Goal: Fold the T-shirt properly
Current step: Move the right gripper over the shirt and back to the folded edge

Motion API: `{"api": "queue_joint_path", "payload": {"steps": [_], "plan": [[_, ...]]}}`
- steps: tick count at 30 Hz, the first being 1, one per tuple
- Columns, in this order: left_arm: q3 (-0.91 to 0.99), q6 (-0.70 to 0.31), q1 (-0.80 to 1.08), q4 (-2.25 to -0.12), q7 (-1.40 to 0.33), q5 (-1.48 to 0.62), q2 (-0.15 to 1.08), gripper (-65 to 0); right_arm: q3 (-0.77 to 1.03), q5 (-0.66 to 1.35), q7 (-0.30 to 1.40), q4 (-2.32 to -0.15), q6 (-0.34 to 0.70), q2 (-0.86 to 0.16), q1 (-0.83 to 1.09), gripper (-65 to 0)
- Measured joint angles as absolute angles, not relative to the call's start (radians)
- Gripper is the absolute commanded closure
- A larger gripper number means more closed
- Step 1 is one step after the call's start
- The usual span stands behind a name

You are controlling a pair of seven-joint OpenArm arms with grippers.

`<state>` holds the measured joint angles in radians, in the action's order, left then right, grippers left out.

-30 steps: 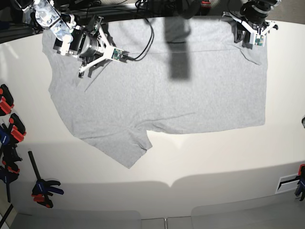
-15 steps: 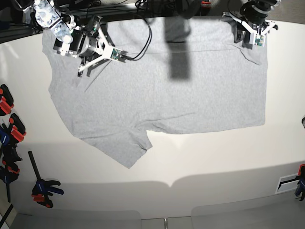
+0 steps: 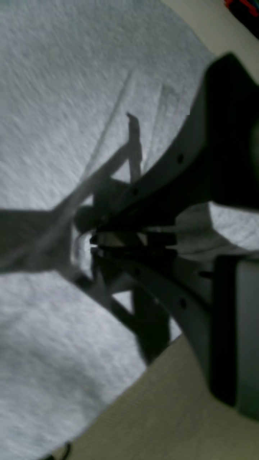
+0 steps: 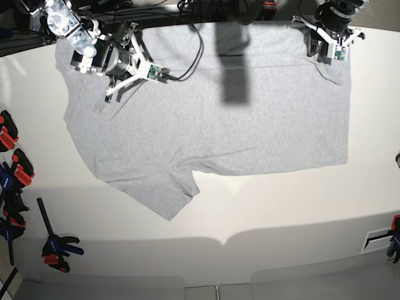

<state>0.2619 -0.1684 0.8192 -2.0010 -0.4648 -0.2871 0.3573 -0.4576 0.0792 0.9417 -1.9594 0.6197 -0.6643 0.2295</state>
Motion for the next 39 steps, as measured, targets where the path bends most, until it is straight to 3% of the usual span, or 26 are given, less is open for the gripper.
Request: {"api": "queue_joint_path", "payload": {"steps": [11,19,20,22,24,26,28,31,35,39], "plan": [[0.262,-0.169,0.819,-2.001,-0.465,-0.287,0.357,-14.7,-0.458,0.054,0.921,-1.959,0.66,-0.52,0.071,0.0],[0.262,-0.168,0.82,-2.001,-0.464,-0.287,0.357,-14.7,-0.458,0.052,0.889,-1.959,0.686,-0.504,0.062,0.0],[0.262,-0.168,0.819,-2.001,-0.465,-0.287,0.357,-14.7,-0.458,0.052,0.895,-1.959,0.686,-0.504,0.063,-2.6],[0.262,-0.168,0.82,-2.001,-0.465,-0.287,0.357,-14.7,-0.458,0.051,0.896,-1.959,0.686,-0.504,0.063,-16.2],[0.262,-0.168,0.819,-2.001,-0.465,-0.287,0.357,-14.7,-0.458,0.052,0.878,-1.959,0.68,-0.504,0.063,-22.4],[0.262,-0.168,0.82,-2.001,-0.465,-0.287,0.357,-14.6,-0.459,0.022,0.857,-1.958,0.596,-0.503,0.064,-22.5],[0.262,-0.168,0.82,-2.001,-0.465,-0.287,0.357,-14.7,-0.461,-0.044,0.86,-1.957,0.442,-0.5,0.064,-22.5],[0.262,-0.168,0.82,-2.001,-0.465,-0.287,0.357,-14.7,-0.458,-0.156,0.95,-1.957,0.263,-0.502,0.06,-22.5],[0.262,-0.168,0.82,-2.001,-0.465,-0.287,0.356,-14.7,-0.456,-0.115,1.124,-1.961,0.249,-0.511,0.085,-22.3],[0.262,-0.168,0.818,-2.001,-0.466,-0.285,0.356,-14.7,-0.46,-0.079,1.125,-2.014,0.207,-0.562,0.221,-22.2]]}}
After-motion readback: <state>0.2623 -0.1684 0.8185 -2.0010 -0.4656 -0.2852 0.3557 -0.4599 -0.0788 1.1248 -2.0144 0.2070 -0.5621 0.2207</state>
